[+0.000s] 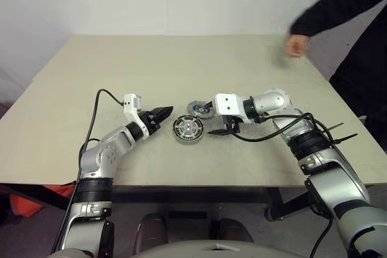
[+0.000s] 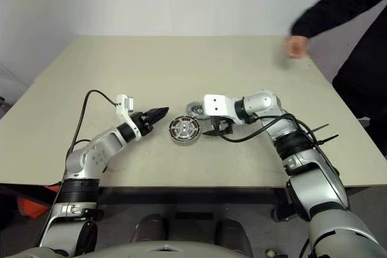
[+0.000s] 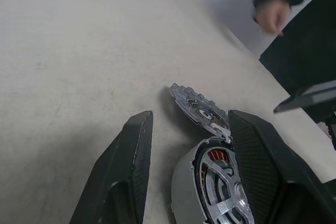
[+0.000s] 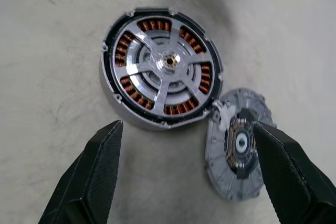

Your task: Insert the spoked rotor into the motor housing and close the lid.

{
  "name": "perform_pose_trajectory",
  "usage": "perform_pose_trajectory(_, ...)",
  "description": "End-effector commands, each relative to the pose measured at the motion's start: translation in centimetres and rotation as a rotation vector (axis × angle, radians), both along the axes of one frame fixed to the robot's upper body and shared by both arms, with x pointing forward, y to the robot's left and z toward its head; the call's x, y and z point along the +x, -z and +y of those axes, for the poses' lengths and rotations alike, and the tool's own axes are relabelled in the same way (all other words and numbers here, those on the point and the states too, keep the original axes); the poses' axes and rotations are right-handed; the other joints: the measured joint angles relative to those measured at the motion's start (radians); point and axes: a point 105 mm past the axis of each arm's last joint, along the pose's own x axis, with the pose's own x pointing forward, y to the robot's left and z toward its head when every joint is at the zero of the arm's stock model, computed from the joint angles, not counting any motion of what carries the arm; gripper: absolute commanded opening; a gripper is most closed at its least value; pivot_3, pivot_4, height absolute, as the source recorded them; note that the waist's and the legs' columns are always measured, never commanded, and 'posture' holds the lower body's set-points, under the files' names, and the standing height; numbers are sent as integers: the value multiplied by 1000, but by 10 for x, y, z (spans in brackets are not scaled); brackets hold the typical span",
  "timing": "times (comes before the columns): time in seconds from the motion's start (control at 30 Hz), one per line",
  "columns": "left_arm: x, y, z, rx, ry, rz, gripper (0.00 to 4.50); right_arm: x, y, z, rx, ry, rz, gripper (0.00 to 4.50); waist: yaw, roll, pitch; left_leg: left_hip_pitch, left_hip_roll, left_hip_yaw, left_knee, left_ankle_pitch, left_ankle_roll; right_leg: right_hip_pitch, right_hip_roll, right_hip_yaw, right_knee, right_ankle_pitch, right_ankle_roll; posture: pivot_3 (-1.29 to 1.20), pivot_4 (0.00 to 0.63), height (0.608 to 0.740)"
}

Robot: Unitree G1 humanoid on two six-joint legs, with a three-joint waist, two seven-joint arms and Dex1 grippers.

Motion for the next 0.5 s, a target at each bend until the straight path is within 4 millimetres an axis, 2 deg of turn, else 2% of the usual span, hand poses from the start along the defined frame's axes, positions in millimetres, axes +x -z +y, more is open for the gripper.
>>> perform_pose_trajectory(0.03,1,-17,2,3,1,-68,2413,7,-16,5,10,-22,-69,4476,0,0,0,0,0,0,0,0,0,0,0,0,0,0,0,0,0,740)
perform_pose_trajectory(0.5,3,-17,3,7,3,-66,2413,8,-13,6,19,-9,-69,4476,0,0,0,0,0,0,0,0,0,0,0,0,1,0,0,0,0,740)
